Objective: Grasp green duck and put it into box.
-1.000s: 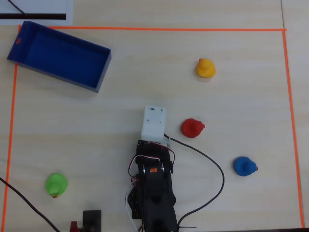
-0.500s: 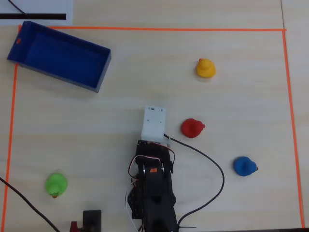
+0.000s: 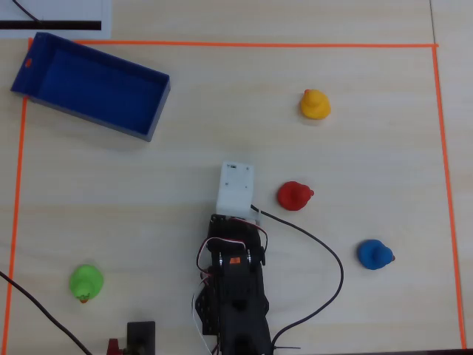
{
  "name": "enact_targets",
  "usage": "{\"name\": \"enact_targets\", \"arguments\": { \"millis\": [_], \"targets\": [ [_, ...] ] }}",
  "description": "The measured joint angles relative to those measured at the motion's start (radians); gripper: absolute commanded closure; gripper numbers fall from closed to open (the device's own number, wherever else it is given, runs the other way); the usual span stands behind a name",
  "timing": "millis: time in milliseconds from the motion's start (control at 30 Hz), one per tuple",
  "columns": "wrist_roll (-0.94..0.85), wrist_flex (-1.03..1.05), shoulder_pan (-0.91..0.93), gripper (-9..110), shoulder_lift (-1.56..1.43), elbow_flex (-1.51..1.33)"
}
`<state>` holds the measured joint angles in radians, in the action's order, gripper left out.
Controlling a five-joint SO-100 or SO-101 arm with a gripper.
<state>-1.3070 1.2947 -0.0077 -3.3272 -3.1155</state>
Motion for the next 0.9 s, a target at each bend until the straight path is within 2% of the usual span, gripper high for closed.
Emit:
{"name": "enact_targets", "arguments": {
  "millis": [333, 433, 567, 733, 800, 900],
  "targets": [
    [0.006, 0.000, -0.008, 98, 0.000, 0.000],
    [0.008, 0.000, -0.008, 101, 0.000, 0.000],
    [0.012, -0.058, -0.008, 101, 0.077, 0.018],
    [0.012, -0.097, -0.034, 98, 0.359, 0.285],
    [-0.008, -0.021, -0.078, 90, 0.523, 0.454],
    [-0.041, 0.140, -0.172, 87, 0.735, 0.704]
  ]
}}
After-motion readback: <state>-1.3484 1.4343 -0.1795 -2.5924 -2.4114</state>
